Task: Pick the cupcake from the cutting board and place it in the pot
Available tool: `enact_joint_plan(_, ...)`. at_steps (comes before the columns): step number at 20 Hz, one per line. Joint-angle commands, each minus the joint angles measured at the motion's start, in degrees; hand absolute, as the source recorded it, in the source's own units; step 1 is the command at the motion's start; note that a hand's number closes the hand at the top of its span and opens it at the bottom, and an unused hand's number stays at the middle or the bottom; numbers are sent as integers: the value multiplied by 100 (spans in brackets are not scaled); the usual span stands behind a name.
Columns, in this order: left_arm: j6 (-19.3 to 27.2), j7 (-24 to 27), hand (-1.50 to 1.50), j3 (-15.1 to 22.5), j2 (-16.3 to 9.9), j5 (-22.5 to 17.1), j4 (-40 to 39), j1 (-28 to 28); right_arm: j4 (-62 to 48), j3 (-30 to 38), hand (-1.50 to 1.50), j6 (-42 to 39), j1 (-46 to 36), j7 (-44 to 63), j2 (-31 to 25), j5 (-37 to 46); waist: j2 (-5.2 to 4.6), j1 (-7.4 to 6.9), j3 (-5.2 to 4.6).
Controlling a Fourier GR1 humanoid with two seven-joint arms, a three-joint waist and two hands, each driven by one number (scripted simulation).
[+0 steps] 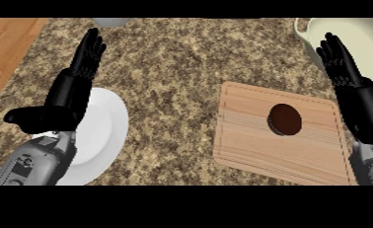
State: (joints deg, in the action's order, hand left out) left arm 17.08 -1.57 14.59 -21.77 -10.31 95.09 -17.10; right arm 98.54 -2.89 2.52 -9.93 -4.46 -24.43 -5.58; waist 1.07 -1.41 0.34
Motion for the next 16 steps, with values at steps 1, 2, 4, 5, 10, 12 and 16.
enact_joint_plan(1,233,-300,0,131,231,234,280,298,-421,142,-150,-468,-269,-47,124,-450,-105,91,-31)
enact_joint_plan(2,10,-451,0,-108,-2,-148,297,362,-542,-236,-150,-515,-112,-130,461,-560,-111,13,-28)
enact_joint_plan(4,63,-618,0,-191,154,-354,-172,387,-729,-404,-150,-945,-285,295,648,-1167,-149,-52,-28)
enact_joint_plan(5,53,-739,0,-167,235,-438,-329,378,-880,-307,-150,-1203,-378,374,725,-1615,-177,-51,-24)
enact_joint_plan(10,46,-1141,0,-183,234,-684,-184,779,-893,-3,-150,625,115,-726,67,1028,-99,123,-22)
enact_joint_plan(12,34,-1277,0,-325,243,-699,-378,475,-592,12,-150,284,524,-1595,-35,898,-101,229,-26)
enact_joint_plan(16,-152,-991,0,-317,270,-690,-99,1124,332,210,-150,-81,1580,-1834,-535,939,-83,221,-36)
